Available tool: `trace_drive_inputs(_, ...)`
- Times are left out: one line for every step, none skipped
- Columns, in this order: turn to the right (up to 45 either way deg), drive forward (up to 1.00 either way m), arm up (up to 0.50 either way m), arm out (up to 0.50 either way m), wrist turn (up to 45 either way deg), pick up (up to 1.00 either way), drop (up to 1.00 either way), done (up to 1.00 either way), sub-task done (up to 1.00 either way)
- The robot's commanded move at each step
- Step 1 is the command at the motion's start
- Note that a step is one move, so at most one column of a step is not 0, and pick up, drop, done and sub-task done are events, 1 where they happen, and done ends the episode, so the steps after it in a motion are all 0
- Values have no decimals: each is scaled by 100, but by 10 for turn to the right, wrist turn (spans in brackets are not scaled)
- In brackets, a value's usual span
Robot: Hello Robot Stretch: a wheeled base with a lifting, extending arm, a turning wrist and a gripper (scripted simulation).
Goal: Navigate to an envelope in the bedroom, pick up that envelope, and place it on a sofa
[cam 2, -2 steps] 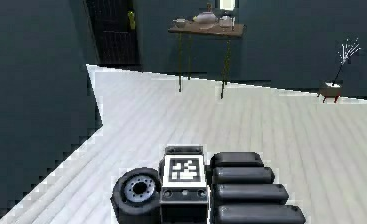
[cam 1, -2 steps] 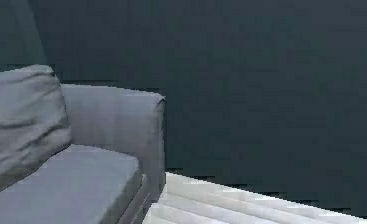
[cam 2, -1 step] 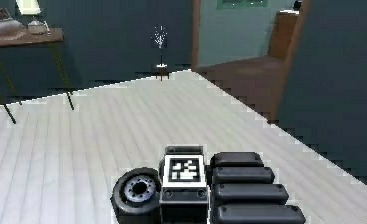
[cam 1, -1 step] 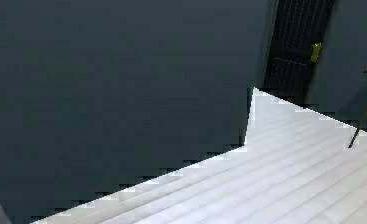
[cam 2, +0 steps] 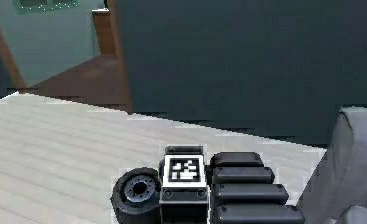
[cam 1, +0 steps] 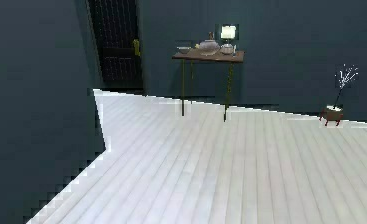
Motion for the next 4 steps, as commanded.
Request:
trace_drive_inputs(30, 0, 0, 0, 0, 0, 0, 0, 0)
trace_drive_inputs(-450, 0, 0, 0, 0, 0, 0, 0, 0)
trace_drive_inputs(-450, 0, 0, 0, 0, 0, 0, 0, 0)
trace_drive_inputs(-450, 0, 0, 0, 0, 0, 0, 0, 0)
